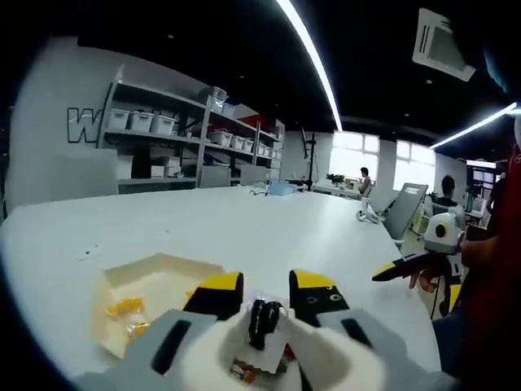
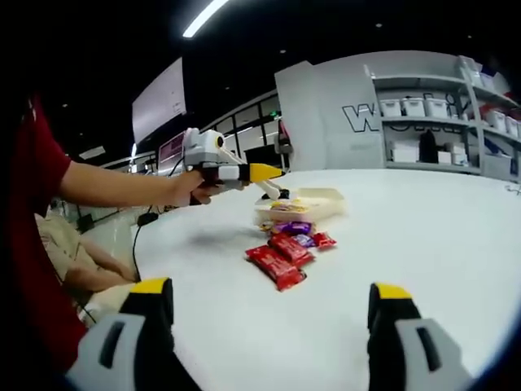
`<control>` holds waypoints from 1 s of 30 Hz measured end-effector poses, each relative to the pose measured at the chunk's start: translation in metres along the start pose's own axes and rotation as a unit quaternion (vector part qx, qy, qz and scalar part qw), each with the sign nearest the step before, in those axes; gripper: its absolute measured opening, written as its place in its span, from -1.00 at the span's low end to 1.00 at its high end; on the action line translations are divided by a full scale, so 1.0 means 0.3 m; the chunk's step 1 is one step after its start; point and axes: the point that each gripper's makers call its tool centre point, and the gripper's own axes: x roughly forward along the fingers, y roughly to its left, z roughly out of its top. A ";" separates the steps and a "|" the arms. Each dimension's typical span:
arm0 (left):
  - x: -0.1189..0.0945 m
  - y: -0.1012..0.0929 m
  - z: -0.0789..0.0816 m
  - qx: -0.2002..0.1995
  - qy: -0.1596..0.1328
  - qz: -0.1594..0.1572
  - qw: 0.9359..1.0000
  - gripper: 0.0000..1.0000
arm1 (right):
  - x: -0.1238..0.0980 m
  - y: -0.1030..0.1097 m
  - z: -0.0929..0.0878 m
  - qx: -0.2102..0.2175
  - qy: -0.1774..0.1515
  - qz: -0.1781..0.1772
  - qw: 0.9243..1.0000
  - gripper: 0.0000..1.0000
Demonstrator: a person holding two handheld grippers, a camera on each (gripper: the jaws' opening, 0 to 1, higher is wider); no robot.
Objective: Place the target food into the container with the food tongs after gripping and lifting it, then release it inside without dropping or visibly crushing the food.
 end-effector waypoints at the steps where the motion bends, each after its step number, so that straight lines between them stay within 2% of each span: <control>1: 0.000 0.004 0.001 0.003 0.000 0.002 1.000 -0.57 | 0.000 -0.001 0.001 0.000 0.000 0.000 1.000 0.99; 16: 0.019 0.090 0.010 0.002 0.003 0.028 1.000 -0.55 | -0.004 -0.021 -0.007 0.004 0.002 -0.006 1.000 0.99; 19: 0.012 0.154 0.027 0.058 -0.003 0.083 0.995 -0.44 | -0.005 -0.021 -0.003 0.005 0.000 -0.004 1.000 0.99; 21: 0.011 0.138 0.037 0.020 -0.015 0.063 0.998 -0.44 | -0.005 -0.023 -0.003 0.005 0.001 -0.005 1.000 0.99; 22: 0.009 0.138 0.039 0.016 -0.016 0.061 0.998 -0.44 | -0.005 -0.025 -0.005 0.004 0.001 -0.005 1.000 0.99; 25: 0.001 0.135 0.034 0.044 -0.006 0.064 0.997 -0.44 | -0.005 -0.024 -0.004 0.005 0.000 -0.004 1.000 0.99; 30: -0.006 0.130 0.036 0.034 -0.007 0.064 0.997 -0.44 | 0.002 -0.017 -0.004 0.006 -0.001 0.000 1.000 0.99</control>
